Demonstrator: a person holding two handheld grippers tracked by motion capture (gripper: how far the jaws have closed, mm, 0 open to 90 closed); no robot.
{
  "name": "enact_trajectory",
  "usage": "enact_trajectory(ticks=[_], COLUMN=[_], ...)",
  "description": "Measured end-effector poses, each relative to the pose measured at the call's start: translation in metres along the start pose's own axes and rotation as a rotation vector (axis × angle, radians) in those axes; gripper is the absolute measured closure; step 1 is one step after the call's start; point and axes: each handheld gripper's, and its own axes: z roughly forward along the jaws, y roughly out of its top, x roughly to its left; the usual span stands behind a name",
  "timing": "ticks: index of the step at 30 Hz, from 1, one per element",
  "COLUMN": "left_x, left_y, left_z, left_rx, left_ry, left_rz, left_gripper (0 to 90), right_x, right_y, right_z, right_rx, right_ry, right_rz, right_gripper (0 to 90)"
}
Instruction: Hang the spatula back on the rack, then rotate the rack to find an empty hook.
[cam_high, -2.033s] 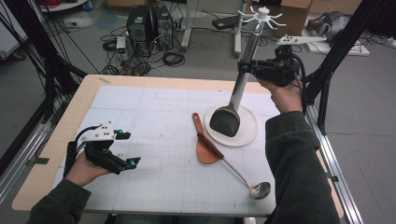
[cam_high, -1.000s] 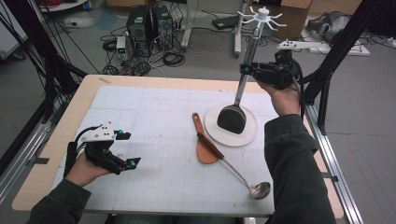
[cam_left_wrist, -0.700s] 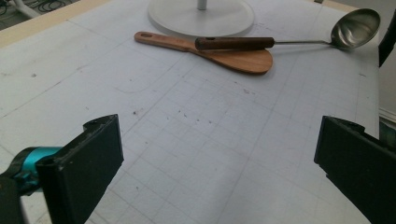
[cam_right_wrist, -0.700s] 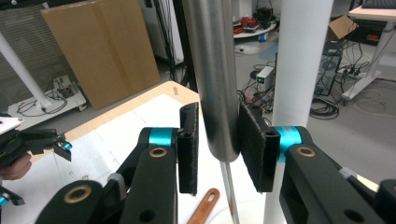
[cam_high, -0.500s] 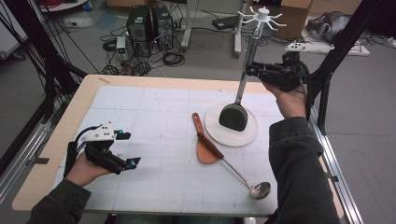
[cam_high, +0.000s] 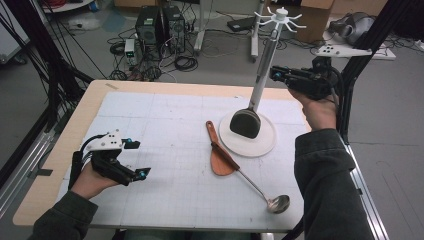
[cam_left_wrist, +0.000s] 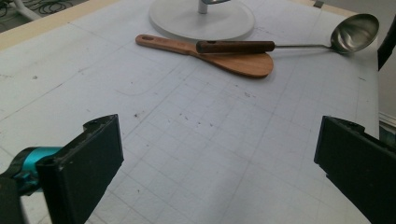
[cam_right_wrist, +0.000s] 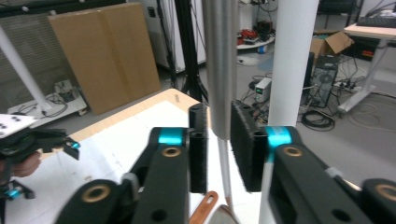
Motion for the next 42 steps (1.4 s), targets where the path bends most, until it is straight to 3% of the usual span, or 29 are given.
enact_trajectory(ticks=[4,19,42], left_x=[0.001,0.002,0.003], left_y=[0.0,0.0,0.0], left_z=[0.001,-0.001,-0.002], left_rx=[0.006,-0.006,-0.01], left_ry=[-0.002,-0.003,0.001], left_rz=[0.002,-0.006,-0.012], left_gripper=[1.8,1.8,1.8], right_x=[0.001,0.009,0.001], right_y=[0.005,0.039,0.06], right_z=[-0.006,-0.037,-0.05], right_rx=[0.016,-0.007,-0.016], right_ry=[0.007,0.005,-0.019], right_rz=[-0.014,-0.047,-0.065], right_gripper=[89.5,89.8,89.8])
